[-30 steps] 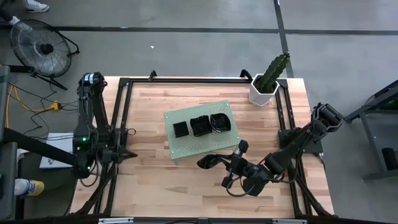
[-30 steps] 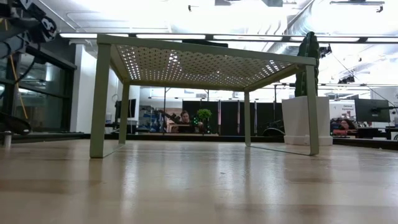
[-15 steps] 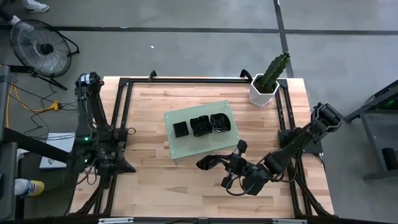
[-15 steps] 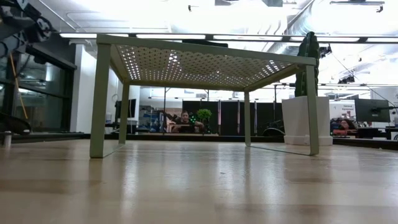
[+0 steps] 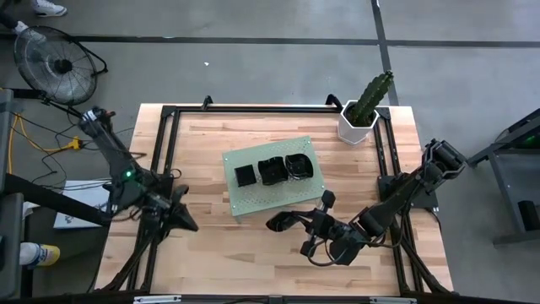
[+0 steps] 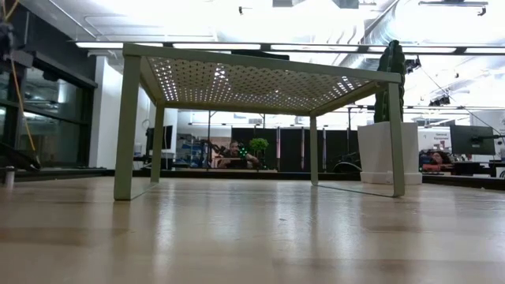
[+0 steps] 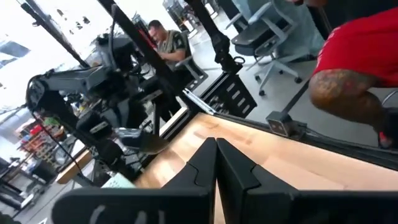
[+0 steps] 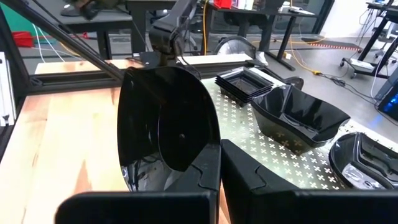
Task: Pick & Place Mini shaped plates
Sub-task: Stack the black leaf shaped bowl on top of the black leaf shaped bowl on the shelf
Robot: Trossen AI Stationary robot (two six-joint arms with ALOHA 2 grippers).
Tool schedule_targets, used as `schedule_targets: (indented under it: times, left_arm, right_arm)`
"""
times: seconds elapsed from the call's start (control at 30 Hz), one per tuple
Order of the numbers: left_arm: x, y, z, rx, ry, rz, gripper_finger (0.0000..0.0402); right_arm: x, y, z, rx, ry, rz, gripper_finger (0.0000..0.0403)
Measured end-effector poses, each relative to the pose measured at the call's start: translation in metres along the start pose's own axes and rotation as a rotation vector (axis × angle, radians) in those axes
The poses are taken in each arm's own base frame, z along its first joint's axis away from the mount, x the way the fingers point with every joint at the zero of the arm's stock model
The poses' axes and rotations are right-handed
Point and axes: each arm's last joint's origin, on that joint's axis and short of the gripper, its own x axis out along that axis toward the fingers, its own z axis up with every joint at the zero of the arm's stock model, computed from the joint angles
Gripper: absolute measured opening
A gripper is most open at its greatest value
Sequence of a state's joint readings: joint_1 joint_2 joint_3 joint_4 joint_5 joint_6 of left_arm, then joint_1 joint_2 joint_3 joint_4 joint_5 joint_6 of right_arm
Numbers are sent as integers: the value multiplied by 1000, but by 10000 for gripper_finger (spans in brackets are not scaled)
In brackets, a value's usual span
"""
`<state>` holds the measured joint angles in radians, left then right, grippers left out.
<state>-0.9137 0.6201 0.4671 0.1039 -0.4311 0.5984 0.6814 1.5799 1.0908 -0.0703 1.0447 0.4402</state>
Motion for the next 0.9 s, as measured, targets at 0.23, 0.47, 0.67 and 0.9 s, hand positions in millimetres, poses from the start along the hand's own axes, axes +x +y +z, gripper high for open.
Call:
schedule_targets:
  times: [0.23, 0.47, 0.67, 0.9]
  left_arm:
    - [-36, 22, -21, -43, 18, 90, 0]
    - [-63, 8, -69, -199, 18, 256, 0]
    - [-59, 3, -80, -239, 83, 284, 0]
    - [-58, 7, -82, -234, 52, 271, 0]
  right_arm:
    - [0, 1, 1, 4, -4, 5, 0]
    - [0, 1, 1, -7, -9, 5, 0]
    - [-1, 0, 4, -13, -12, 8, 0]
    - [-4, -4, 11, -6, -33, 9, 0]
